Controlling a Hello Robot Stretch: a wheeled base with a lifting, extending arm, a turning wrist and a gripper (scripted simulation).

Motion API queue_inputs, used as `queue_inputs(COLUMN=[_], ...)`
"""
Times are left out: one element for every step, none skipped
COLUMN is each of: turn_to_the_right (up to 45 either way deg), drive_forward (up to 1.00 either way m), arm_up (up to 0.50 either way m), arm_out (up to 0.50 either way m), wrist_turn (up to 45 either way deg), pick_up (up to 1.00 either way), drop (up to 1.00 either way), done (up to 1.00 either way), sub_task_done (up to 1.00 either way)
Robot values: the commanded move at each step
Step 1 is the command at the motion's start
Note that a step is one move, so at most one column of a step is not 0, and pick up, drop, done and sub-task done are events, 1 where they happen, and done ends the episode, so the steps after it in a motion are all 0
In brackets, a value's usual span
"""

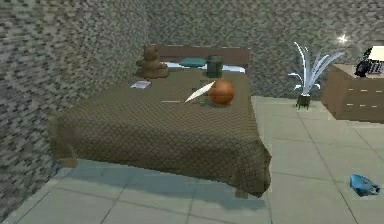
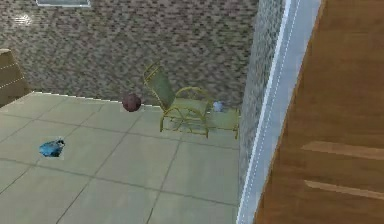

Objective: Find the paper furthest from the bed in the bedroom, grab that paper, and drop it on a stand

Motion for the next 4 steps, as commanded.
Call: queue_inputs(turn_to_the_right=[0.0, 9.0, 0.0, 45.0], drive_forward=[0.6, 0.0, 0.3, 0.0], arm_up=[0.0, 0.0, 0.0, 0.0], arm_out=[0.0, 0.0, 0.0, 0.0], wrist_turn=[0.0, 0.0, 0.0, 0.0], pick_up=[0.0, 0.0, 0.0, 0.0], drop=[0.0, 0.0, 0.0, 0.0], done=[0.0, 0.0, 0.0, 0.0], sub_task_done=[0.0, 0.0, 0.0, 0.0])
